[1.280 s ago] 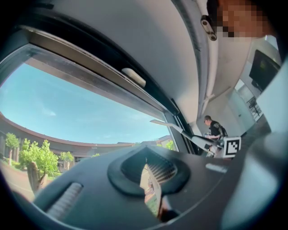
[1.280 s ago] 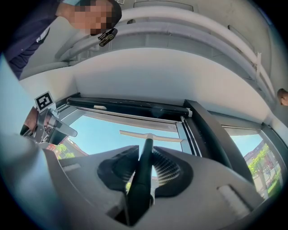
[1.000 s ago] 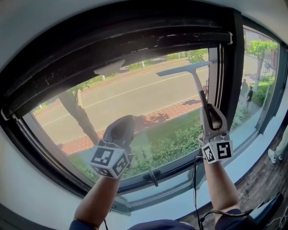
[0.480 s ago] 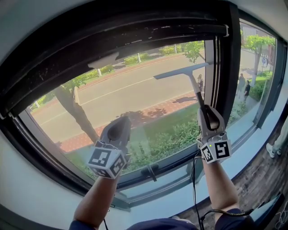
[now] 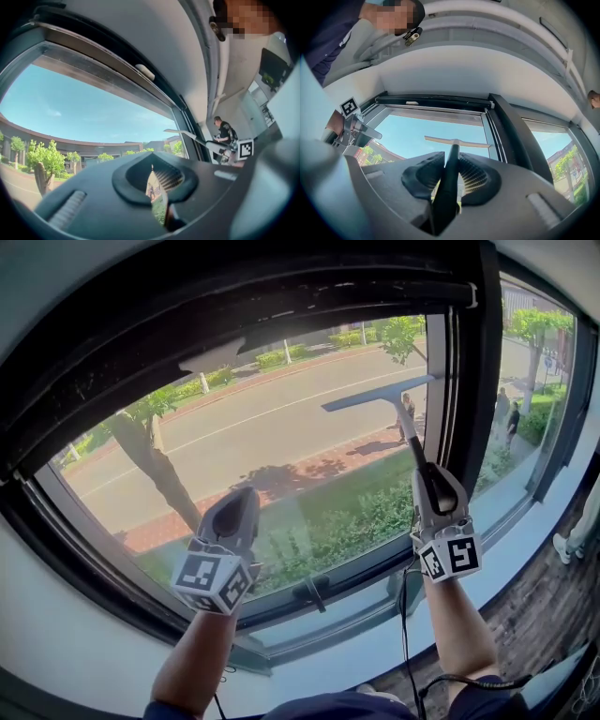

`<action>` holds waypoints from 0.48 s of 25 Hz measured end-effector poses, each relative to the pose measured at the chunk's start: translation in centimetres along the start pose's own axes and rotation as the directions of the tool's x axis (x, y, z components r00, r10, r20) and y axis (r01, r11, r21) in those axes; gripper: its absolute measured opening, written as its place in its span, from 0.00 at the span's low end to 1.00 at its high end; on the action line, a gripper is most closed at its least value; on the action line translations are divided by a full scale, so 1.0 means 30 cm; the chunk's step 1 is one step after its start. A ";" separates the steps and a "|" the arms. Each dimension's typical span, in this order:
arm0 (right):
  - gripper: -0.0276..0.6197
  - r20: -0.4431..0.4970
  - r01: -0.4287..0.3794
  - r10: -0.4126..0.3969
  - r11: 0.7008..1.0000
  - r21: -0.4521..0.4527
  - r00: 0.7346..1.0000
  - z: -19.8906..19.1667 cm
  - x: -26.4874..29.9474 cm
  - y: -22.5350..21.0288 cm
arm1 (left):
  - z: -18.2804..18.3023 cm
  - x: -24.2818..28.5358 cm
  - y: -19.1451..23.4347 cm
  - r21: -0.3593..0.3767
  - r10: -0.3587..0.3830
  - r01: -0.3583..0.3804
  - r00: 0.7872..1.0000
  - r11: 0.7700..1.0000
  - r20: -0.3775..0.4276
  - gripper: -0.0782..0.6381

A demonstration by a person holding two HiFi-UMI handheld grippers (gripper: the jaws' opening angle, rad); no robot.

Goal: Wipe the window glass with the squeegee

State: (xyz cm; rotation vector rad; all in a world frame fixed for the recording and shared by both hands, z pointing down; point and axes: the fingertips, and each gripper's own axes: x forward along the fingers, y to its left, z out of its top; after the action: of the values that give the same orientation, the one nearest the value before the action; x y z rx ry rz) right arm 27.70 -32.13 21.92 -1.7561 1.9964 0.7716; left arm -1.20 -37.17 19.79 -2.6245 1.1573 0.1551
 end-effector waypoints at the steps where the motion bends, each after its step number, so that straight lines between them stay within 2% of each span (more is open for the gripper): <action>1: 0.20 -0.004 0.000 0.000 1.000 0.002 1.000 -0.005 -0.005 0.002 | -0.003 -0.002 0.000 -0.001 0.001 -0.001 1.000 1.000 -0.002 0.12; 12: 0.20 -0.040 0.000 0.001 1.000 0.009 0.999 -0.056 -0.062 0.010 | -0.048 -0.018 -0.005 -0.005 0.000 0.000 1.000 1.000 -0.019 0.12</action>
State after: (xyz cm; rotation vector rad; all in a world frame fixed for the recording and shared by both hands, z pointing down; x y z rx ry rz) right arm 27.81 -31.71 24.40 -1.7798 2.0229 0.7322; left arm -1.47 -37.09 21.30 -2.6358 1.1644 0.1331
